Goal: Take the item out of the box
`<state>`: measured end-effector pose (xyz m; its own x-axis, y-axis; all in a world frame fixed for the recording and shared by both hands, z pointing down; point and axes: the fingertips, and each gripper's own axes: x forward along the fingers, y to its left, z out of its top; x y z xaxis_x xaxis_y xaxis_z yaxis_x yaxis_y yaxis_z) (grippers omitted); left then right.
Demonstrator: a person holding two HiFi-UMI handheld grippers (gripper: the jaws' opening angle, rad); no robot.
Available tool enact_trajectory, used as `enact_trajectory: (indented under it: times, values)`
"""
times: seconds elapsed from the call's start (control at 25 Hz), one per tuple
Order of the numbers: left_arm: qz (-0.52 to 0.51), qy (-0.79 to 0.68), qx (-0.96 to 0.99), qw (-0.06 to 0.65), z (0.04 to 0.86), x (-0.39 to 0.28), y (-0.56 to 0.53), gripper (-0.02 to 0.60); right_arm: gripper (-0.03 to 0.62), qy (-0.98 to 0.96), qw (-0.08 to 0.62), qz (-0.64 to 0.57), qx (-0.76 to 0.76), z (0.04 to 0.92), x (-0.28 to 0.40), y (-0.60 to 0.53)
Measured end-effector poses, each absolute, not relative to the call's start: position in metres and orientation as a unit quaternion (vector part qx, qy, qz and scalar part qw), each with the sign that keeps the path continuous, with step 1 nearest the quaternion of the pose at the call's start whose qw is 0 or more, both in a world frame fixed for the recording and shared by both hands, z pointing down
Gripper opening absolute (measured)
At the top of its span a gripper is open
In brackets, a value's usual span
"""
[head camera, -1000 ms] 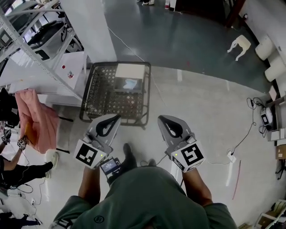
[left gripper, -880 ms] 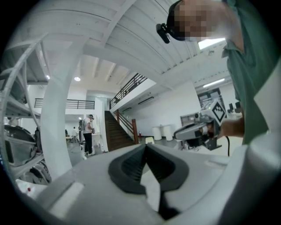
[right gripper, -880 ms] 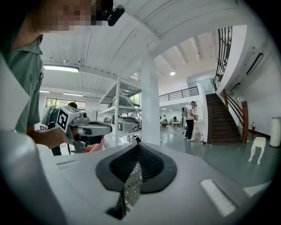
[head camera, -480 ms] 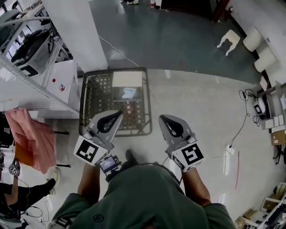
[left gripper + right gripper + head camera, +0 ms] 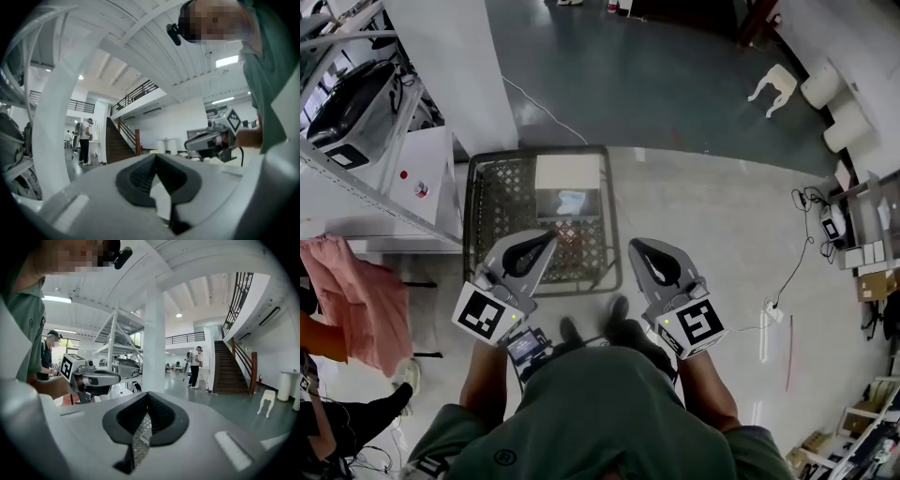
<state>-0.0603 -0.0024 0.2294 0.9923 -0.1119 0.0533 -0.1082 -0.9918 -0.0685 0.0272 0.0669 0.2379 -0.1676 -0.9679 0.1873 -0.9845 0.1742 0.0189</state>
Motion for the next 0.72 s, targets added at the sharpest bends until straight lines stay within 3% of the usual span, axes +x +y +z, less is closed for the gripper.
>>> enact_trajectory:
  times: [0.72]
  values:
    - [-0.086, 0.180, -0.979, 0.025, 0.253, 0.032, -0.076, 0.002, 0.005, -0.844, 0.063, 0.074, 0.527, 0.274, 0.129, -0.039]
